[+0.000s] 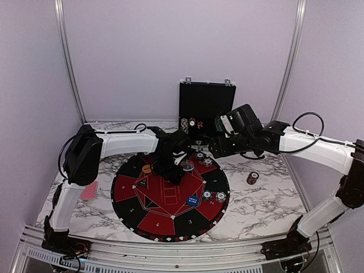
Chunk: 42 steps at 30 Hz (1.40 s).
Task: Distribute texas hold em gaming equipment
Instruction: Move the poker chips pile to the big blind area.
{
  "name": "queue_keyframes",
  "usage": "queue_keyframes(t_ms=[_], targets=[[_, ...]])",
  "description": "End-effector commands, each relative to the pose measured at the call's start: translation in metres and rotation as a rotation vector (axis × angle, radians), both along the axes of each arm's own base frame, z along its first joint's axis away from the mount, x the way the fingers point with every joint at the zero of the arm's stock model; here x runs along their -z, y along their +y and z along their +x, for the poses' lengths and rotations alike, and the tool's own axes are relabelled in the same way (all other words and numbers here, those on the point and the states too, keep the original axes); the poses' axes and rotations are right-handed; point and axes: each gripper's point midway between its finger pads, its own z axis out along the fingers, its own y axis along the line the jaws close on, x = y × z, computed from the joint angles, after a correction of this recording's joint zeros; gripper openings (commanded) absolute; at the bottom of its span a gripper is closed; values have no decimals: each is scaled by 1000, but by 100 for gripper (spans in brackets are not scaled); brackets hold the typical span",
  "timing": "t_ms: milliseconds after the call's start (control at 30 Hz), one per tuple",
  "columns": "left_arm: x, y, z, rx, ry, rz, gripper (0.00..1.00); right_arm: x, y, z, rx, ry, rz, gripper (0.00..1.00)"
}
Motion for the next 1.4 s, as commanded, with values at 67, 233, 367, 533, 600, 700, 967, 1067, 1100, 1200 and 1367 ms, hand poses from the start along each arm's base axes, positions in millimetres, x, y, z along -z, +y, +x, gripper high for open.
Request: queue_keyframes(t_ms=[67, 233, 367, 533, 600, 700, 967, 1067, 1100, 1200, 1367], targets=[[10, 1, -4, 18, 20, 43, 69, -18, -3, 3, 20, -45, 29, 82], [13, 2, -2, 9, 15, 52, 59, -19, -4, 2, 23, -45, 33, 82], [15, 3, -3, 7, 19, 57, 51, -18, -6, 1, 28, -43, 31, 82], [15, 6, -2, 9, 12, 67, 37, -17, -7, 1, 32, -43, 28, 82], [14, 7, 0, 9, -1, 74, 34, -17, -7, 1, 33, -42, 29, 82], [9, 8, 6, 6, -26, 79, 33, -16, -6, 1, 32, -41, 29, 82], [-2, 13, 32, -42, -59, 59, 33, -15, -5, 2, 30, -38, 24, 82], [-4, 18, 45, -54, -69, 58, 33, -14, -3, 2, 26, -35, 27, 83], [-5, 20, 50, -62, -70, 56, 33, -14, -3, 3, 26, -36, 28, 83], [-4, 29, 66, -84, -75, 62, 33, -12, -2, 3, 22, -31, 25, 83], [-2, 43, 92, -114, -87, 71, 33, -10, 1, 4, 15, -22, 25, 82]])
